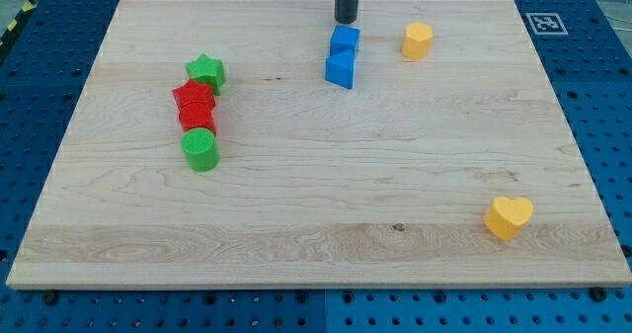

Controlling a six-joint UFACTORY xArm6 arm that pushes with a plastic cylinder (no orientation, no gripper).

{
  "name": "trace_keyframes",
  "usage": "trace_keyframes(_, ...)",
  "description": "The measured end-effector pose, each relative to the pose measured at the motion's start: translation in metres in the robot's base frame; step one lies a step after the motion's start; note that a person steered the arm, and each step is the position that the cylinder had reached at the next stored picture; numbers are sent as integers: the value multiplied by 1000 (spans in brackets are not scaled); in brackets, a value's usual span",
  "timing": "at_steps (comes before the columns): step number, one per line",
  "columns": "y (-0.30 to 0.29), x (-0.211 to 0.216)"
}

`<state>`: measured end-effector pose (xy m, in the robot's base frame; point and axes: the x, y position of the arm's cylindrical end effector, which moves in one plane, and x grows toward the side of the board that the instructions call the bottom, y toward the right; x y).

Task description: Push the blue cube into the blue triangle

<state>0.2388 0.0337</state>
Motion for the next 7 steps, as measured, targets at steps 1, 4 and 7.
trace_keyframes(1,-1,8)
trace_keyframes(4,-1,38)
trace_keyframes(7,3,42)
